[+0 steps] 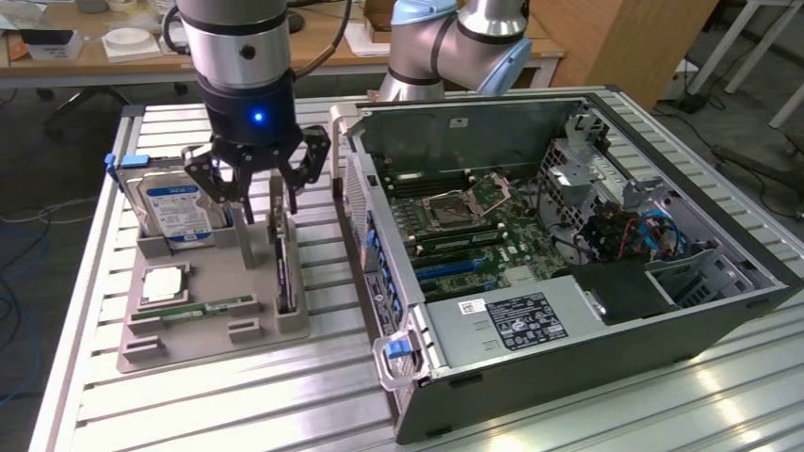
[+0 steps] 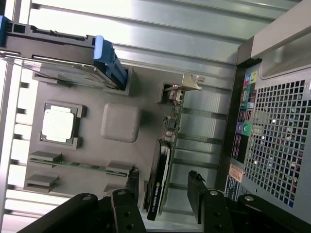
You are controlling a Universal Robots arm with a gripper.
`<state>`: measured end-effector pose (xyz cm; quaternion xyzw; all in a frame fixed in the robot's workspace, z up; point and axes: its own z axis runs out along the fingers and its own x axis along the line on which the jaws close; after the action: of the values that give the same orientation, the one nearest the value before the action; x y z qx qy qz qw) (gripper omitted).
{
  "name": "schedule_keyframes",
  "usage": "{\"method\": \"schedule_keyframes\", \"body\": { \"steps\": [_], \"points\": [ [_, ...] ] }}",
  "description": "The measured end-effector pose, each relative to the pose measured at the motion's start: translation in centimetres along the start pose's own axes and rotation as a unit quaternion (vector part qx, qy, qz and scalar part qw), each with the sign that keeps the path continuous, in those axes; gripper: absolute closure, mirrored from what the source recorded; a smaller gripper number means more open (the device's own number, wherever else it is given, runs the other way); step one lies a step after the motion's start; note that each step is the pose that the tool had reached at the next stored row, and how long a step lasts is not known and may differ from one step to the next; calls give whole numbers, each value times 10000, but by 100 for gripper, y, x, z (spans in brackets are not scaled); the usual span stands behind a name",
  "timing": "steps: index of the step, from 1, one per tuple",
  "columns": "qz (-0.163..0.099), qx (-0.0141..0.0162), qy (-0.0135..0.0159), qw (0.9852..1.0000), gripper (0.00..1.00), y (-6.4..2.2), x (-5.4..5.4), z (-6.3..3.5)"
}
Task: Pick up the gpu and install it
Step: 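Pick up the gpu and move the gpu toward the slot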
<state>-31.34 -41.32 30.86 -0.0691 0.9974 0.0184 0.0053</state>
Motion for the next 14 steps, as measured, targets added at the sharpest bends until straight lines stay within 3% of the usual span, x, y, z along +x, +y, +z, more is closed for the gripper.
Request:
{"method": "schedule_keyframes", "body": {
  "steps": [14],
  "points": [
    [4,0,-1,10000,47,-11,2,38]
  ]
}}
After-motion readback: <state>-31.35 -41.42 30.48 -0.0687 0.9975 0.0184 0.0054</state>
